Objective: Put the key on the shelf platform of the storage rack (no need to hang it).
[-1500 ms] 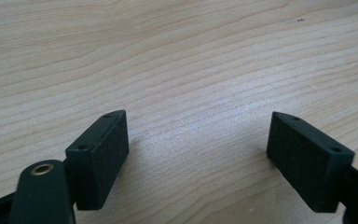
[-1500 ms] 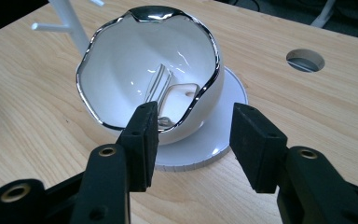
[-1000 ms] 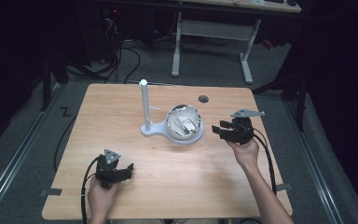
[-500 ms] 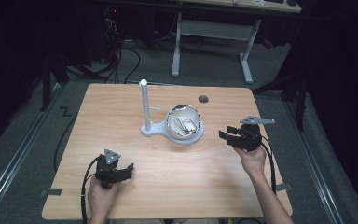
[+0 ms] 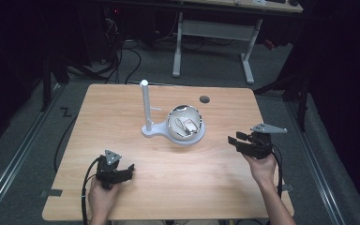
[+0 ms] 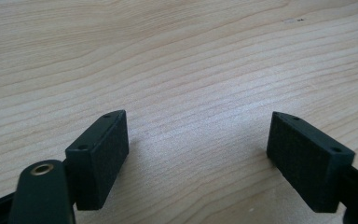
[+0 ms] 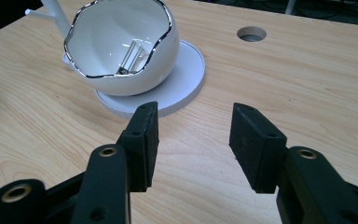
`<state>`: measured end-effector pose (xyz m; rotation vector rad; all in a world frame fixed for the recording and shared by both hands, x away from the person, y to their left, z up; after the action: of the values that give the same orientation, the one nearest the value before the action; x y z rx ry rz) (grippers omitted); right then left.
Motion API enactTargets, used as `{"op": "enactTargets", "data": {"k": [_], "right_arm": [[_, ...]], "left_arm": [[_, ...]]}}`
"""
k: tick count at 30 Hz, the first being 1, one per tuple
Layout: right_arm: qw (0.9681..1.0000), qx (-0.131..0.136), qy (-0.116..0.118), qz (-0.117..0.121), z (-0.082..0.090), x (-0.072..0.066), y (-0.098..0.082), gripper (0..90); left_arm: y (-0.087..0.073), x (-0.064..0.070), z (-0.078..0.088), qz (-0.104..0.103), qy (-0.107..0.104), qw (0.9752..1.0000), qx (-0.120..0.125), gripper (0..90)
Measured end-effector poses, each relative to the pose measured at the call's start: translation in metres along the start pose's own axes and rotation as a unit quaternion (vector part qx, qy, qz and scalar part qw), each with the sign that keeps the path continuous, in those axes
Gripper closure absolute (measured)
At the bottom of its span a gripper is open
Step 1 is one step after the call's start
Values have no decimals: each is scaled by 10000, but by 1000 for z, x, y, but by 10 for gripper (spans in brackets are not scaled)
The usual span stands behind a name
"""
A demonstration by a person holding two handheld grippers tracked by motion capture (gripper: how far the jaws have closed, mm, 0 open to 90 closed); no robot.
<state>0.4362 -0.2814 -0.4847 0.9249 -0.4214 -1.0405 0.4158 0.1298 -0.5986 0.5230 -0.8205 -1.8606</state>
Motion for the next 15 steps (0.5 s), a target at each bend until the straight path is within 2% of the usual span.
{"op": "enactTargets", "data": {"k": [9, 15], "right_arm": [[9999, 46, 13, -121, 9, 3, -12, 529], [9998, 8, 40, -182, 7, 3, -22, 529]], "left_arm": [[0, 0, 0, 9, 2, 10000, 7, 211], [0, 0, 0, -3, 3, 10000, -2, 211]]}}
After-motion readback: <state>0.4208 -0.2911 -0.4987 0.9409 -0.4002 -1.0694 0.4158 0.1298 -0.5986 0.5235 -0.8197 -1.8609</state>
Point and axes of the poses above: each handheld gripper's, and its own axes: z roughly backward along the jaws, y roughly out of its top, x roughly to its right, the point moved 9 cm from there along -z, roughly forward along the jaws, and after that the axes turned 1 degree about y, right-handed, at the moved point
